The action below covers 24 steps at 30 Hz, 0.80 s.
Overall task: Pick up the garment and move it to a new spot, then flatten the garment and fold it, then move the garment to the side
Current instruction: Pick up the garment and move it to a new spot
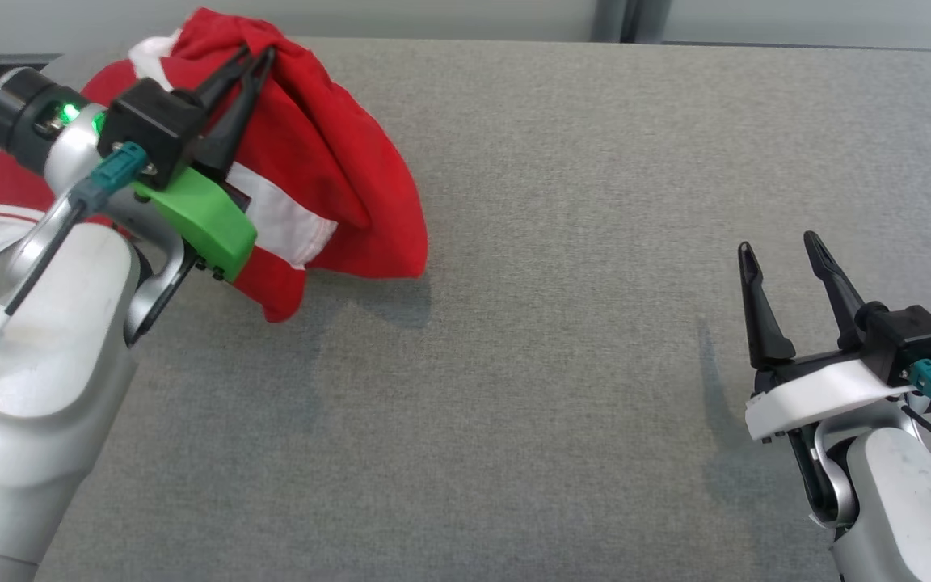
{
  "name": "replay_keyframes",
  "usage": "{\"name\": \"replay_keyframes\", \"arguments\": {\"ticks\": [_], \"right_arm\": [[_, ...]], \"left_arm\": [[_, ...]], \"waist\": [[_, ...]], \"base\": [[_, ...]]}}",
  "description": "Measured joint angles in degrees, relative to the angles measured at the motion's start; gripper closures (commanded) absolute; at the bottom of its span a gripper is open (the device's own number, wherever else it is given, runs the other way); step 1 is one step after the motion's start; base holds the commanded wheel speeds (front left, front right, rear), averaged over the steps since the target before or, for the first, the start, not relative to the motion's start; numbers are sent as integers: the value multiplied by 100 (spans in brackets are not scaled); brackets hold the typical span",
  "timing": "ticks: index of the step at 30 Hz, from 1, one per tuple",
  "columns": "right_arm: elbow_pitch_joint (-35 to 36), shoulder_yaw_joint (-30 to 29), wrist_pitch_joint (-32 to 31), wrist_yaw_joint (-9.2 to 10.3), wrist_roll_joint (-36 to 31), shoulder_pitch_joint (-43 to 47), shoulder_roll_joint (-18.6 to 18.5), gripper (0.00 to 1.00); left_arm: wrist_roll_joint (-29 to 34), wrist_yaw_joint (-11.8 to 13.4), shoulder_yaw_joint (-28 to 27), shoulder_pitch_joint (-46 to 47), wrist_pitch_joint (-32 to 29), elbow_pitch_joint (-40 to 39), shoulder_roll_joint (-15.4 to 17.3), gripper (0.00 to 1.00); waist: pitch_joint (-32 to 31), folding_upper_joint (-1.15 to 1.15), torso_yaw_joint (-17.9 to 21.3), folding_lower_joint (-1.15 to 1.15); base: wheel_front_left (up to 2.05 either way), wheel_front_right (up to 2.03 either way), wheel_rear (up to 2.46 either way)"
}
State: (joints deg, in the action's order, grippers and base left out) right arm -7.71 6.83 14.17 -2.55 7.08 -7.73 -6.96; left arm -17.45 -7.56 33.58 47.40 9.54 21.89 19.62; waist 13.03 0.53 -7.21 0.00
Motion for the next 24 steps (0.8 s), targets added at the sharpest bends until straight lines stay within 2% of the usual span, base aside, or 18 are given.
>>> {"name": "replay_keyframes", "arguments": {"ticks": [15, 19, 24], "right_arm": [[89, 130, 18, 53, 5, 275, 133, 0], [146, 282, 26, -47, 5, 270, 149, 0], [131, 627, 26, -198, 8, 206, 218, 0]], "left_arm": [[-658, 0, 1951, 34, -212, -448, 341, 100], [-569, 0, 2509, 77, -249, -476, 459, 100], [-545, 0, 2827, 80, -231, -355, 452, 100]], "waist": [[-454, 0, 1253, 0], [-442, 0, 1584, 0], [-330, 0, 2056, 0]], "base": [[0, 0, 0], [0, 0, 0], [0, 0, 0]]}}
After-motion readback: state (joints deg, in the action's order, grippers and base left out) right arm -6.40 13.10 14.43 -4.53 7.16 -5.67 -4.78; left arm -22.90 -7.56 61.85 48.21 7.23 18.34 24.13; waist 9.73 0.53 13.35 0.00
